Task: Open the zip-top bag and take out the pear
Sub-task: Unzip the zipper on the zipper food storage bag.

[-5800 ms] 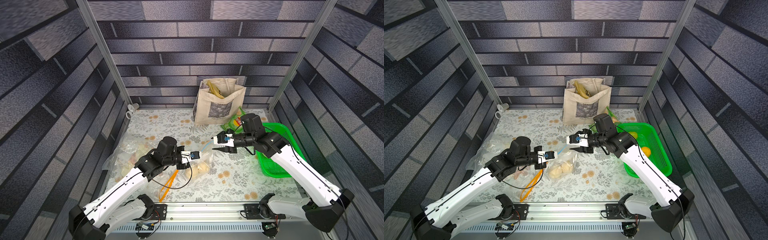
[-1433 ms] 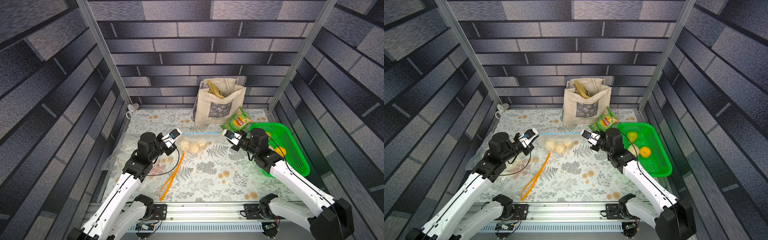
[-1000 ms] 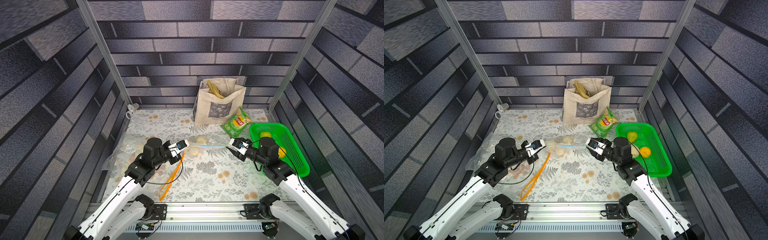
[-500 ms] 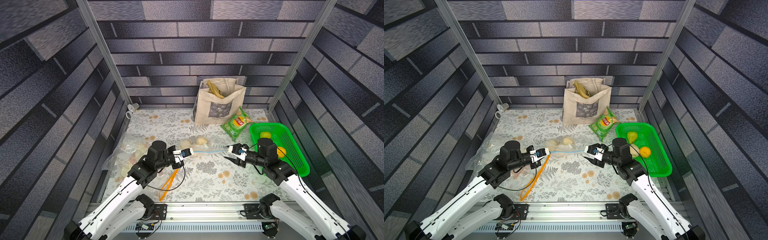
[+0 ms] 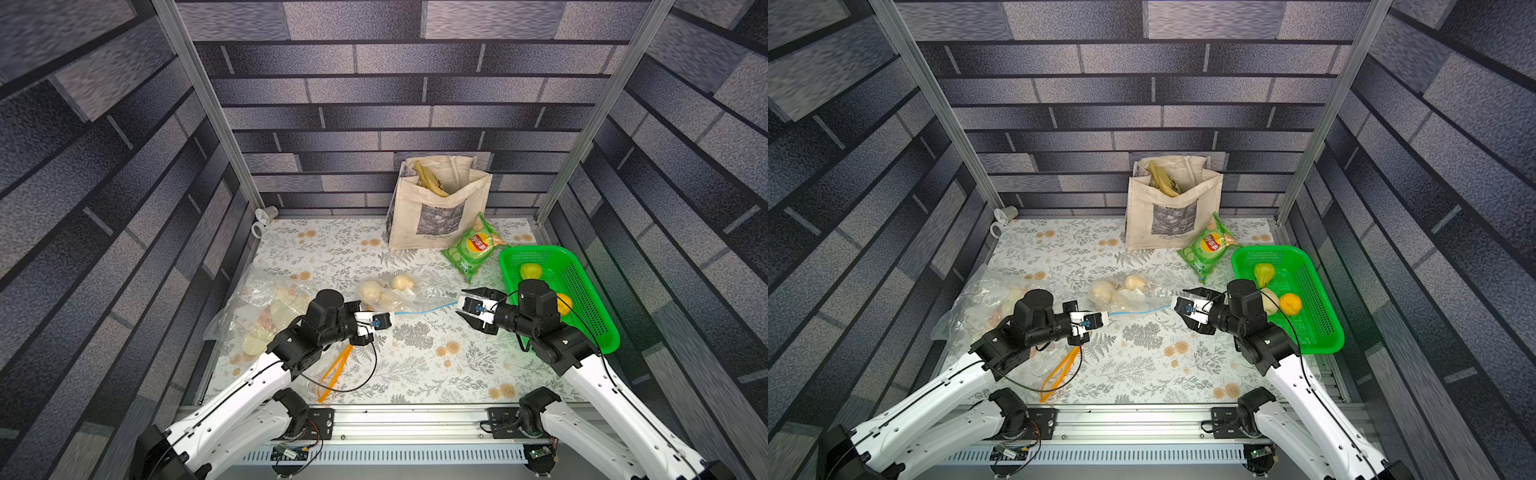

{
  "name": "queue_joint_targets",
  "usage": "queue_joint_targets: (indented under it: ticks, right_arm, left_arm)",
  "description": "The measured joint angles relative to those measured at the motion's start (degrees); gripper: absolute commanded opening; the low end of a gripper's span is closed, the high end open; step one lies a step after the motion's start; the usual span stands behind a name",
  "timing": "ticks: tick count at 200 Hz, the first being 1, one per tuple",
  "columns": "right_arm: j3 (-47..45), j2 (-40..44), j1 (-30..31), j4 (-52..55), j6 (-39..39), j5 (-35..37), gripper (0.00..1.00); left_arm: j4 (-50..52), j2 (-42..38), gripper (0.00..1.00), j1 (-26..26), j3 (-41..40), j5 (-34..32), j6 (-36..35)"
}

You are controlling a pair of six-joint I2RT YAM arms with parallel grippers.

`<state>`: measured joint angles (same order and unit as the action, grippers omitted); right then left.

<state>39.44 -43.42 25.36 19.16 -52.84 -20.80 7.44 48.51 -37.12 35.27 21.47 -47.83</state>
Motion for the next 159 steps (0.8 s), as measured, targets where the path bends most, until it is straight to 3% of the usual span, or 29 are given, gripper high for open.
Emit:
queue_joint_targets:
  ticks: [72,159]
  right_arm:
    - [-0.20,-1.70,0.00,0.02,-2.93,0.76,0.57]
    - [-1.79,-4.24,0.39,-5.73,1.42,-3.91,0.51]
  left_arm:
    - [-1.88,-2.67,0.00,-1.16,-3.23,-3.78,-9.77]
    - [-1.68,-3.56,0.00,-3.39,-3.28,-9.16,-21.42]
